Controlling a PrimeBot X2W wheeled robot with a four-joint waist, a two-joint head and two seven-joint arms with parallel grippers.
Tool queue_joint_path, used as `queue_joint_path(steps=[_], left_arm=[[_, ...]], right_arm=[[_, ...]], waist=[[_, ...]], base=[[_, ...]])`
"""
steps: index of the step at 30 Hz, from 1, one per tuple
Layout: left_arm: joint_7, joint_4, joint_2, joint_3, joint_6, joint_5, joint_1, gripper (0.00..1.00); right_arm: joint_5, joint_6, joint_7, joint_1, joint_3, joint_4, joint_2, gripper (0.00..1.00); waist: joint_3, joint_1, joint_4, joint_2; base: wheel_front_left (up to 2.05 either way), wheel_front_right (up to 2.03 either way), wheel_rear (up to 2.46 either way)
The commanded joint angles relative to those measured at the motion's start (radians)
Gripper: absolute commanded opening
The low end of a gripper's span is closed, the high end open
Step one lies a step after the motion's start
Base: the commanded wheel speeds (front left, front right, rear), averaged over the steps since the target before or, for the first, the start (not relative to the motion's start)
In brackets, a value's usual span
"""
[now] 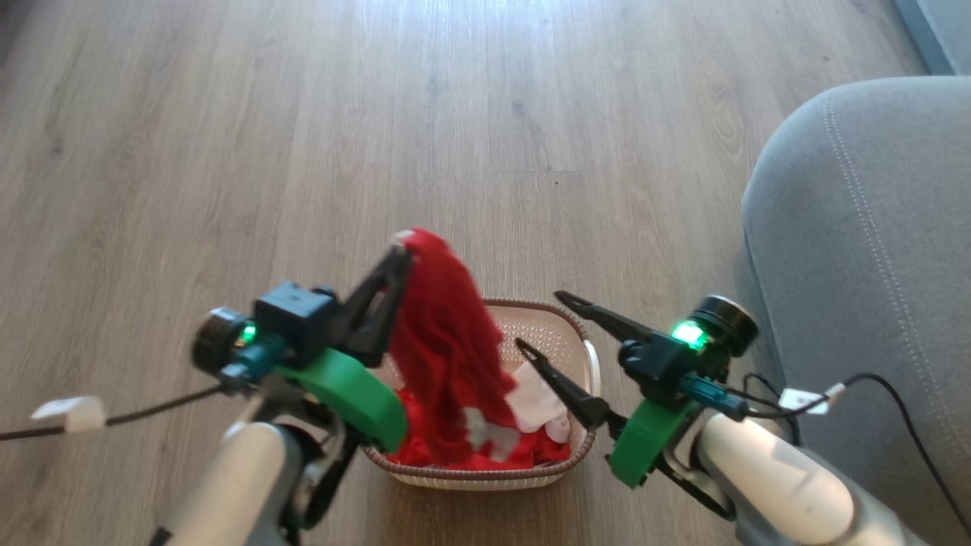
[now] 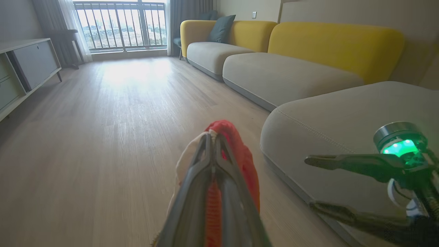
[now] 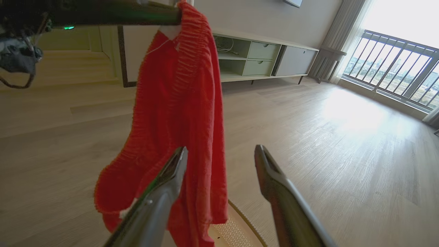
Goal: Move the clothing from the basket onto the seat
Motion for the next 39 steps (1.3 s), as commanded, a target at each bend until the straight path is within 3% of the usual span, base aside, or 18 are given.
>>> queue_joint_path(steps=[1, 12, 13, 14, 18, 20, 21, 22, 23, 33, 39], left_arm=[[0.003, -0.047, 0.002, 0.023, -0.013, 0.010, -0.066, 0.00], [0.006, -0.124, -0.056, -0.108, -0.089, -0.003, -0.067, 0.00], [0.006, -0.127, -0.059, -0.115, -0.094, -0.005, -0.067, 0.00], [0.007, -0.129, -0.059, -0.120, -0.098, -0.006, -0.066, 0.00], [0.006, -0.118, -0.046, -0.124, -0.097, 0.001, -0.062, 0.00], [-0.010, -0.111, -0.042, -0.119, -0.097, 0.002, -0.060, 0.48], [-0.010, -0.111, -0.042, -0.119, -0.097, 0.002, -0.060, 0.48], [-0.023, -0.107, -0.037, -0.118, -0.100, 0.007, -0.061, 0.93], [-0.034, -0.099, -0.033, -0.118, -0.104, 0.010, -0.060, 1.00], [-0.136, 0.027, -0.050, -0.152, -0.118, 0.014, -0.019, 1.00], [-0.178, 0.074, -0.100, -0.183, -0.119, 0.006, -0.001, 1.00]], right_arm=[[0.016, 0.000, -0.006, -0.047, 0.020, -0.020, -0.008, 1.00], [0.102, 0.000, -0.006, -0.125, 0.120, 0.029, 0.000, 1.00], [0.121, 0.000, -0.006, -0.125, 0.134, 0.040, 0.001, 0.23], [0.137, 0.000, -0.006, -0.130, 0.148, 0.042, 0.001, 0.00], [0.190, 0.000, -0.006, -0.143, 0.162, 0.027, -0.011, 0.00], [0.202, 0.000, -0.006, -0.147, 0.148, 0.016, -0.023, 0.00], [0.202, 0.000, -0.006, -0.147, 0.148, 0.016, -0.023, 0.00], [0.206, 0.000, -0.006, -0.149, 0.137, 0.009, -0.031, 0.00], [0.209, 0.000, -0.006, -0.150, 0.122, 0.002, -0.040, 0.00], [0.209, 0.000, -0.006, -0.057, -0.079, -0.111, -0.164, 0.00], [0.198, 0.000, 0.008, 0.016, -0.168, -0.187, -0.195, 0.00]], waist=[[0.001, 0.0000, 0.004, 0.0000], [0.015, 0.0000, 0.016, 0.0000], [0.016, 0.0000, 0.016, 0.0000], [0.016, 0.0000, 0.015, 0.0000], [0.019, 0.0000, 0.001, 0.0000], [0.022, 0.0000, -0.010, 0.0000], [0.022, 0.0000, -0.010, 0.0000], [0.024, 0.0000, -0.017, 0.0000], [0.025, 0.0000, -0.023, 0.0000], [0.023, 0.0000, -0.143, 0.0000], [0.047, 0.0000, -0.219, 0.0000]], base=[[0.00, 0.00, 0.00], [0.00, 0.00, 0.00], [0.00, 0.00, 0.00], [0.00, 0.00, 0.00], [0.00, 0.00, 0.00], [0.00, 0.00, 0.00], [0.00, 0.00, 0.00], [0.00, 0.00, 0.00], [0.00, 0.00, 0.00], [0.00, 0.00, 0.00], [0.00, 0.00, 0.00]])
